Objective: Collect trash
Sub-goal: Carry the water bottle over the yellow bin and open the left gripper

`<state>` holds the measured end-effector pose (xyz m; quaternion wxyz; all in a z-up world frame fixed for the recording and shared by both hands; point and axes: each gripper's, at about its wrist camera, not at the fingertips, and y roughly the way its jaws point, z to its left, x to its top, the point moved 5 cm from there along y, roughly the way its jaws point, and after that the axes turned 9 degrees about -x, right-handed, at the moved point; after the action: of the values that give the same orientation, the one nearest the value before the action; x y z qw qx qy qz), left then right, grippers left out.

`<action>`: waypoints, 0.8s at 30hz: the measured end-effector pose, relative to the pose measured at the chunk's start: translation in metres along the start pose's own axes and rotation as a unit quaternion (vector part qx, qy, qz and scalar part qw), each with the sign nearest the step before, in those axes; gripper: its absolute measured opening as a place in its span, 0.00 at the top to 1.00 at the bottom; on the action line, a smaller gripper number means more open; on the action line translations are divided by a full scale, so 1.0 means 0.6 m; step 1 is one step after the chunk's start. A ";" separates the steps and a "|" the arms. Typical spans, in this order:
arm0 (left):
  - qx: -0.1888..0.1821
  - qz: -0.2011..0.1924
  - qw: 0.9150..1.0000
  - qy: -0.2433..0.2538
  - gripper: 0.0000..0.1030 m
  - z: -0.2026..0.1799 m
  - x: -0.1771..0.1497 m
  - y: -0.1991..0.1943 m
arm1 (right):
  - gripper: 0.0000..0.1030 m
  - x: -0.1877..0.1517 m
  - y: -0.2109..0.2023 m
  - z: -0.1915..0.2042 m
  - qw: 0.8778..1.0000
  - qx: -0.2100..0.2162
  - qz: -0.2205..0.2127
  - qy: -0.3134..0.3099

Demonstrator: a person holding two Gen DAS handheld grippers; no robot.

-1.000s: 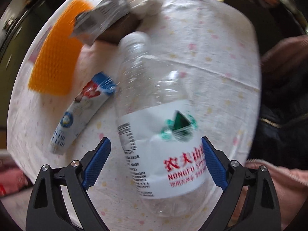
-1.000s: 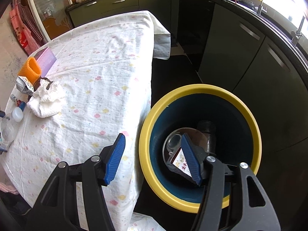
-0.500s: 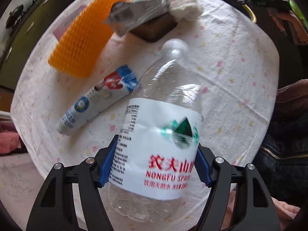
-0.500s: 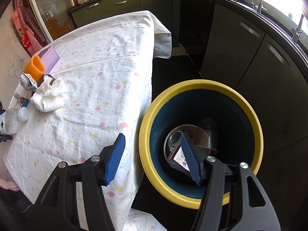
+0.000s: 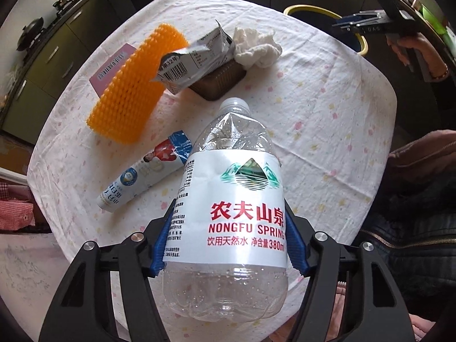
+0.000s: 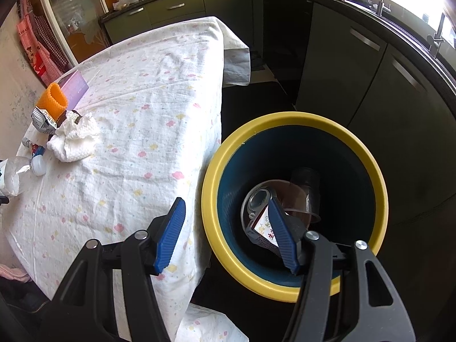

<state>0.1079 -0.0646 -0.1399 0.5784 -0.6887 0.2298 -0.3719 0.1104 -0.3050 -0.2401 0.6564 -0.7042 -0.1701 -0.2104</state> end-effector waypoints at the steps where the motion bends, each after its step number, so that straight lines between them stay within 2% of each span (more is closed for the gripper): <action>1: 0.001 -0.003 1.000 -0.002 0.36 -0.003 0.002 0.005 | 0.44 -0.001 0.001 0.000 1.000 0.000 0.000 0.000; 12: 0.005 -0.047 0.999 -0.010 0.36 0.004 0.007 0.012 | 0.44 -0.005 0.005 0.002 1.000 0.004 0.002 -0.002; 17: 0.017 -0.086 0.996 -0.020 0.37 0.009 0.007 0.006 | 0.44 -0.006 0.004 0.006 1.000 0.005 0.003 -0.006; 24: 0.047 -0.144 0.988 -0.014 0.37 0.003 0.016 -0.038 | 0.44 -0.005 0.000 0.006 1.000 0.006 0.000 -0.006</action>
<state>0.1125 -0.0655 -0.1159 0.5538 -0.6919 0.1025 -0.4517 0.1079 -0.3012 -0.2418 0.6597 -0.7013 -0.1755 -0.2055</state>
